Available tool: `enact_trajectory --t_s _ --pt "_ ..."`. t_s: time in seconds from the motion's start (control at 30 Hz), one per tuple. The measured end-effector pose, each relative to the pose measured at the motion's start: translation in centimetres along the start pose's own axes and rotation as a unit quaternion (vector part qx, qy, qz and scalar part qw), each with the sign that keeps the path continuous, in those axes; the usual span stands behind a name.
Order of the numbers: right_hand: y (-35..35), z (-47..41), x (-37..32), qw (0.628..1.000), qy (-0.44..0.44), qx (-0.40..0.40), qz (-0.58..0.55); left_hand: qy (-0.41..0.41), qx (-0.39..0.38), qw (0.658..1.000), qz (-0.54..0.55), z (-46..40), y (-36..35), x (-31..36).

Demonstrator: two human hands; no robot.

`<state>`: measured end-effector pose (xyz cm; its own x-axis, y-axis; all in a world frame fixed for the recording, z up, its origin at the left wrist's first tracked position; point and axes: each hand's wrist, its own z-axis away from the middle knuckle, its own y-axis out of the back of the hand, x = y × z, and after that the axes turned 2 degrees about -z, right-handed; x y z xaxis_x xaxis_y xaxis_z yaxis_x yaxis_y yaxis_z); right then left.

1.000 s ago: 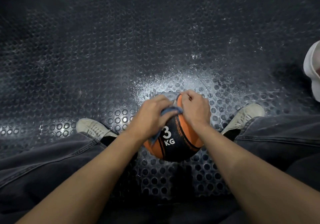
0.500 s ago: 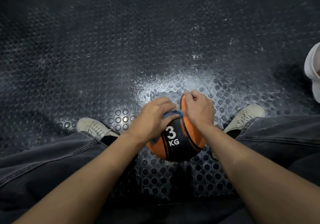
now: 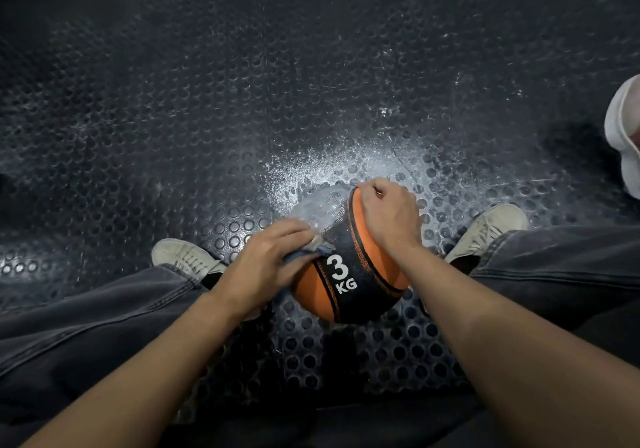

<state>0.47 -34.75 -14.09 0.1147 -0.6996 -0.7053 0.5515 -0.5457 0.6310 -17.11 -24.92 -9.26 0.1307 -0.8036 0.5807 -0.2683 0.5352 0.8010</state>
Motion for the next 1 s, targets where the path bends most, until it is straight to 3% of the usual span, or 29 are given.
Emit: enact_trajectory --t_s 0.17,0.3,0.4,0.5,0.63,0.77,0.9,0.93,1.0 --pt "-0.1 0.3 -0.5 1.000 0.008 0.003 0.030 0.039 0.018 0.999 0.004 -3.7 -2.2 2.4" --pt "-0.1 0.2 0.4 1.000 -0.010 0.002 0.009 0.017 -0.030 0.999 0.018 0.7 -0.4 1.2" --pt "-0.5 0.3 -0.1 1.000 -0.015 0.011 0.000 0.095 0.018 0.995 0.004 1.2 0.0 -0.2" --pt "-1.0 1.3 -0.4 0.998 -0.046 0.045 0.002 0.232 0.110 0.966 -0.011 -0.2 -1.3 1.3" --pt "-1.3 2.9 0.4 0.994 -0.078 0.081 -0.008 0.214 0.047 0.976 0.010 0.2 -0.5 2.4" --pt "-1.5 4.2 -0.3 0.993 -0.081 0.086 -0.008 0.346 0.076 0.935 -0.003 -2.1 0.2 0.4" --pt "-1.0 4.7 0.1 0.990 -0.099 0.097 -0.029 0.217 0.040 0.975 -0.006 -0.3 -0.6 3.4" --pt "-0.9 4.8 0.2 0.990 -0.095 0.094 -0.033 0.213 0.041 0.976 -0.004 -0.1 -0.4 3.5" --pt "-1.0 5.0 -0.4 0.991 -0.094 0.090 -0.035 0.296 0.086 0.951 -0.013 -1.1 -0.3 2.1"
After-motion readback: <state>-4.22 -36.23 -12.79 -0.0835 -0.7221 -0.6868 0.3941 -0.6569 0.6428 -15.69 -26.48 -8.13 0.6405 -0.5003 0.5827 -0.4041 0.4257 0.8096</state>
